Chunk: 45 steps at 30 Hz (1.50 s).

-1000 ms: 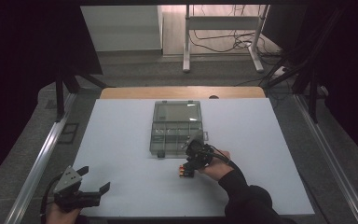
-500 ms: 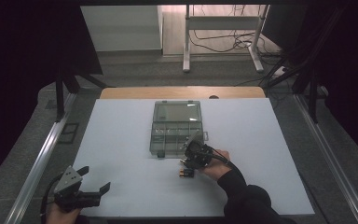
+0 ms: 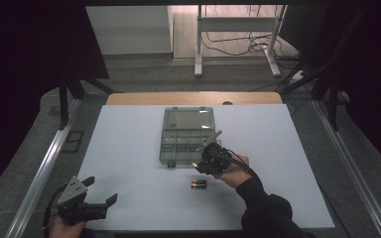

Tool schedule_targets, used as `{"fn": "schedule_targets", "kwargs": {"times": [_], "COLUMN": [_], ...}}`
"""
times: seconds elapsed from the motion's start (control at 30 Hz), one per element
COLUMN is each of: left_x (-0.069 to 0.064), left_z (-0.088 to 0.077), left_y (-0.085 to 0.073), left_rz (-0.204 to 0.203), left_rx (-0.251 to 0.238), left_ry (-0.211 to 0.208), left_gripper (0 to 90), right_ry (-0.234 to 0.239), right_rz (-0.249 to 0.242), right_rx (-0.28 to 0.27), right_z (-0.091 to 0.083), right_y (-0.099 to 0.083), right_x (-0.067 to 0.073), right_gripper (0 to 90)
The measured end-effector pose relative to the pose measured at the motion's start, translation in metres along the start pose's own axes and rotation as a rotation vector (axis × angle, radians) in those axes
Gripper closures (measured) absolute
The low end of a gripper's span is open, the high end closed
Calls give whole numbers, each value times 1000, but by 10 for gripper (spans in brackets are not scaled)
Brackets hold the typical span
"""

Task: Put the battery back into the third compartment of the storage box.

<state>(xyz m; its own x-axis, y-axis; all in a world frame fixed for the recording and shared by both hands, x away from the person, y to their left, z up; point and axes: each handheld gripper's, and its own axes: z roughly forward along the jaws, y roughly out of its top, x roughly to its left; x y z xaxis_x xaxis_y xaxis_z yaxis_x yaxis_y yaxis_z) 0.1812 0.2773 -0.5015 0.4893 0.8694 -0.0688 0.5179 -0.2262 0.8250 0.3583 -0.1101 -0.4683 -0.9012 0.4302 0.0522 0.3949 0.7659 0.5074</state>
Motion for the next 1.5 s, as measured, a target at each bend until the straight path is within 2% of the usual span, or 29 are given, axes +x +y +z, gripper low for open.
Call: {"fn": "schedule_targets", "kwargs": {"times": [0.2,0.53,0.67,0.8,1.1,1.5], "left_x": [0,0,0,0,0,0], "left_z": [0,0,0,1,1,1], "left_y": [0,0,0,0,0,0], "left_rz": [-4,-2,0,0,1,0], "left_rx": [1,3,4,5,7,7], "left_ry": [1,3,3,3,3,1], "left_gripper": [17,18,18,17,18,18], "right_ry": [-19,-56,-63,-89,-116,-153], "right_rz": [13,70,78,89,108,142], "right_rx": [-26,-63,-73,-81,-82,-61], "right_z": [-8,-15,-17,-18,-12,6], "right_y": [7,20,25,35,47,62], "right_x": [-5,-28,-33,-41,-52,-68], "right_gripper": [762,762,762,762,762,762]}}
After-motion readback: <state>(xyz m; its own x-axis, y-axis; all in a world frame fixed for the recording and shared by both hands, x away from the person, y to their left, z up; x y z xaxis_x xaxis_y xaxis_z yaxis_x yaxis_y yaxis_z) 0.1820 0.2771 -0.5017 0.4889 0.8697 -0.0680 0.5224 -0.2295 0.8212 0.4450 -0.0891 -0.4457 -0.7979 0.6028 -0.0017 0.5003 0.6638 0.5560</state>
